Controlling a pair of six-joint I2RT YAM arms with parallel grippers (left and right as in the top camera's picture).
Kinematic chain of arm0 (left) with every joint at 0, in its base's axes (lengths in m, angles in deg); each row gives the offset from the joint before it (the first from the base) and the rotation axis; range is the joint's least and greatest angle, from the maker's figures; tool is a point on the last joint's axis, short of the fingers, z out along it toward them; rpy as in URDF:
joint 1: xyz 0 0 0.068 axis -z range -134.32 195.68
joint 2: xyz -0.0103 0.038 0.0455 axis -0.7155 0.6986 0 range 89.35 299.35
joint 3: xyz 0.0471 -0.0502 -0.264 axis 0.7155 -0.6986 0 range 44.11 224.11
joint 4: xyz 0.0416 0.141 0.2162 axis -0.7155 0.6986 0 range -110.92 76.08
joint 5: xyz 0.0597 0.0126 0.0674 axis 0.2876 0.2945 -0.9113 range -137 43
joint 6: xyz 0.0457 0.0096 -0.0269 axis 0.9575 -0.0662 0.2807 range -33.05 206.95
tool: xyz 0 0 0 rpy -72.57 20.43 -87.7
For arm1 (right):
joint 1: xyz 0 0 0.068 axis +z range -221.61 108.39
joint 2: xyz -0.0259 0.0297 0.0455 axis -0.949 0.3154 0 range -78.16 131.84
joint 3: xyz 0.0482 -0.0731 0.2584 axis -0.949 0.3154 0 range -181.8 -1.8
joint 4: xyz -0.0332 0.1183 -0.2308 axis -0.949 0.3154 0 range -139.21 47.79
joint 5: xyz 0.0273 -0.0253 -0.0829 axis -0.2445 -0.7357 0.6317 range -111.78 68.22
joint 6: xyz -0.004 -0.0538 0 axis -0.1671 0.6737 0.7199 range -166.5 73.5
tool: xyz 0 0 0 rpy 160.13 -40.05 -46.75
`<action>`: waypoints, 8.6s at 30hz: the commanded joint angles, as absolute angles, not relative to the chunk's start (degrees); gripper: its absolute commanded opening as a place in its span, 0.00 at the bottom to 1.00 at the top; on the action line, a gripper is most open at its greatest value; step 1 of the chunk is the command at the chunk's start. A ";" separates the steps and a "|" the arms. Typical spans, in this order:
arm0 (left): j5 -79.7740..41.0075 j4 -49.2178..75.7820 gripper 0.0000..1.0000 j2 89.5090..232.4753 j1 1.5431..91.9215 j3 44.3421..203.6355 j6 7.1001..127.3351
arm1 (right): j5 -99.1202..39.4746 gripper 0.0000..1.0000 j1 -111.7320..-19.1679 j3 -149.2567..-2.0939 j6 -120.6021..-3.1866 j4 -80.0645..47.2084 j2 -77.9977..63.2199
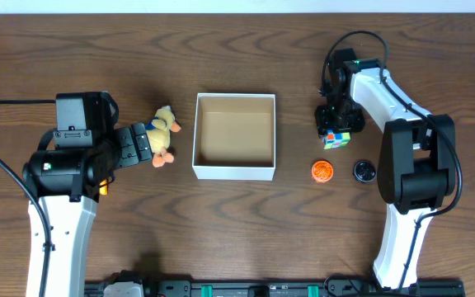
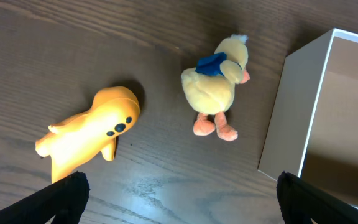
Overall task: Pack container
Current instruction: 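Lower the right gripper and grasp the Rubik's cube, then lift the cube and carry it over the white box, then lower the cube into the box's right side and release, then raise the right gripper and move it to the orange toy, then grasp the orange round toy with the right gripper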
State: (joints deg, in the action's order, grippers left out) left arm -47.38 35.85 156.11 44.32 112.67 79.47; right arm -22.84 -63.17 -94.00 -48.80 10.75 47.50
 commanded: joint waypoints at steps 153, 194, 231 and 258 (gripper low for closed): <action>-47.62 36.88 0.98 156.43 44.03 113.72 79.77 | -16.44 0.01 -33.18 -116.01 -72.10 23.58 52.88; -47.62 37.03 0.98 156.43 44.03 113.72 79.77 | -12.11 0.04 -39.65 -116.01 -70.03 15.25 56.97; -47.62 37.12 0.98 156.43 44.03 113.72 79.77 | -17.81 0.79 -54.73 -97.22 -81.50 27.78 29.34; -47.60 37.16 0.98 156.43 44.03 113.72 79.77 | -20.89 0.79 -51.19 -69.72 -81.63 5.46 29.34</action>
